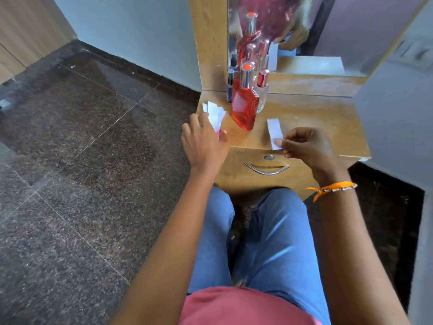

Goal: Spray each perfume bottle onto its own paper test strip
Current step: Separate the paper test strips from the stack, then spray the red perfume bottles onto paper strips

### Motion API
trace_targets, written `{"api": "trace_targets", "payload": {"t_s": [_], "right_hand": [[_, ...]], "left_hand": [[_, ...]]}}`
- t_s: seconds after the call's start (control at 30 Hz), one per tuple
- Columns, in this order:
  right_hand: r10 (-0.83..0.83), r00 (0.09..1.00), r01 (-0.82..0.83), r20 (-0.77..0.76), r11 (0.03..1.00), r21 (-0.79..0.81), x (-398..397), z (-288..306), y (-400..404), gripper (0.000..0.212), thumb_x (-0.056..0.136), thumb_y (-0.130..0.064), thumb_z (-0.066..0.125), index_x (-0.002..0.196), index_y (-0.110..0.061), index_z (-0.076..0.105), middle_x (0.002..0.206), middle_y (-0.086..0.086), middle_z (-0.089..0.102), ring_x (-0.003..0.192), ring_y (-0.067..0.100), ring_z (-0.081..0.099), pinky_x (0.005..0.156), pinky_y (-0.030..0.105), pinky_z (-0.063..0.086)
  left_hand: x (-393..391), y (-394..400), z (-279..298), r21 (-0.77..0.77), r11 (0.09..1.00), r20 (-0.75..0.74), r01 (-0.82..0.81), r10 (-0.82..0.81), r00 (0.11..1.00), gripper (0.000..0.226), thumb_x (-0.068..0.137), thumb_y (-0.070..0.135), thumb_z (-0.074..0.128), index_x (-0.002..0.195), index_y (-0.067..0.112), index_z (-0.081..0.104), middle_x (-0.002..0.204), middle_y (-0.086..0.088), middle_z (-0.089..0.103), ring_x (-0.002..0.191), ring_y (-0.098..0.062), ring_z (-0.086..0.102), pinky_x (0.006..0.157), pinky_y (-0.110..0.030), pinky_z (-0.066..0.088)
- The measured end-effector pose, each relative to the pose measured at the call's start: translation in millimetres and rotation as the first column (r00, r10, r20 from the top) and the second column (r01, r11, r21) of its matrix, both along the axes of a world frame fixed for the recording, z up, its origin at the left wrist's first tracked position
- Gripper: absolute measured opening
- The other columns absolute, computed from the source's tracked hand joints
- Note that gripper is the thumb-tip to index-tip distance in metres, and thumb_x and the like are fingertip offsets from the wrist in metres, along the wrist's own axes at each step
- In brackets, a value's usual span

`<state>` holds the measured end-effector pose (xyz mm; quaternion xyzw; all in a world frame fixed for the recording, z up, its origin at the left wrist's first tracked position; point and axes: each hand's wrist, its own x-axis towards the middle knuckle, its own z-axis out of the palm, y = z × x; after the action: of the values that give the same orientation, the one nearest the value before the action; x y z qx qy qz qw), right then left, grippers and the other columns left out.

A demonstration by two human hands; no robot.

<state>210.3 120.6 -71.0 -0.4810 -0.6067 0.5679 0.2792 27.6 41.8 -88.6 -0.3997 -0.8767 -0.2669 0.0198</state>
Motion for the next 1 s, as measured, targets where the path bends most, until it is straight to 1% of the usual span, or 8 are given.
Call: {"api": "trace_targets", "payload": {"t_s": [0.13,0.23,0.37,0.5,0.57,0.67,0.83,1.0], "right_hand": [[-0.086,0.992,0.079,0.094,0.994,0.076,-14,-6,1,0.014,0.077,-0.002,0.073,0.073,-0.009,0.062,0.06,0.007,0.061,0.045,0.005,0.058,0.058,0.024,0.053],[-0.113,0.975,0.088,0.193,0.987,0.132,-13,-4,3,0.011,0.077,-0.009,0.075,0.083,-0.006,0.067,0.061,0.002,0.063,0.046,0.003,0.062,0.065,0.029,0.056],[-0.22,0.896,0.044,0.385,0.908,0.416,-11,-2,3,0.02,0.077,-0.024,0.074,0.091,-0.011,0.068,0.074,0.003,0.065,0.07,0.017,0.061,0.067,0.032,0.047],[-0.207,0.952,0.042,0.224,0.818,0.573,-36,3,0,0.022,0.074,-0.017,0.075,0.093,-0.013,0.066,0.086,0.003,0.062,0.077,0.021,0.059,0.072,0.036,0.048],[-0.187,0.957,0.013,0.222,0.791,0.612,-50,3,0,0.025,0.073,-0.016,0.074,0.095,-0.012,0.066,0.094,0.007,0.061,0.084,0.022,0.057,0.073,0.029,0.043],[-0.247,0.914,-0.005,0.322,0.787,0.617,-56,2,2,0.018,0.074,-0.011,0.068,0.092,-0.01,0.067,0.089,0.009,0.065,0.084,0.026,0.058,0.065,0.024,0.031],[-0.155,0.843,-0.168,0.515,0.834,0.526,-47,-5,2,0.023,0.076,0.005,0.06,0.093,-0.007,0.071,0.096,0.013,0.066,0.09,0.029,0.06,0.064,0.02,0.028],[-0.193,0.79,-0.24,0.581,0.776,0.584,-51,-13,0,0.04,0.077,0.015,0.048,0.102,-0.006,0.071,0.108,0.013,0.063,0.102,0.037,0.048,0.079,0.034,0.038]], "left_hand": [[10,1,6,0.038,0.999,-0.018,-0.017,0.018,1.0,0.051,0.082,0.036,0.061,0.125,0.014,0.048,0.125,-0.007,0.05,0.116,-0.03,0.043,0.094,-0.043,0.038],[16,5,7,0.057,0.998,0.023,0.023,-0.025,0.999,0.049,0.082,0.035,0.061,0.126,0.016,0.049,0.129,-0.004,0.049,0.117,-0.029,0.041,0.095,-0.042,0.038],[20,8,10,0.132,0.987,0.058,0.091,-0.1,0.993,0.044,0.081,0.028,0.061,0.123,0.016,0.053,0.125,-0.002,0.053,0.112,-0.026,0.042,0.096,-0.038,0.04],[23,14,18,0.26,0.957,0.165,0.126,-0.173,0.971,0.034,0.083,0.012,0.056,0.117,0.016,0.055,0.117,-0.001,0.056,0.112,-0.021,0.046,0.095,-0.032,0.039],[23,18,20,0.299,0.947,0.224,0.115,-0.187,0.956,0.032,0.085,0.008,0.053,0.116,0.018,0.055,0.113,0.001,0.056,0.109,-0.018,0.051,0.087,-0.029,0.043],[19,24,20,0.307,0.945,0.273,0.112,-0.201,0.941,0.031,0.086,0.007,0.052,0.115,0.018,0.056,0.109,0.004,0.057,0.105,-0.017,0.053,0.083,-0.028,0.044],[16,32,20,0.331,0.935,0.295,0.124,-0.227,0.928,0.028,0.086,0.004,0.052,0.111,0.016,0.057,0.105,0.006,0.057,0.103,-0.016,0.055,0.081,-0.022,0.041],[15,31,20,0.361,0.927,0.338,0.106,-0.235,0.911,0.03,0.085,0.001,0.051,0.111,0.015,0.057,0.099,0.011,0.051,0.101,-0.014,0.055,0.086,-0.029,0.048]]}}
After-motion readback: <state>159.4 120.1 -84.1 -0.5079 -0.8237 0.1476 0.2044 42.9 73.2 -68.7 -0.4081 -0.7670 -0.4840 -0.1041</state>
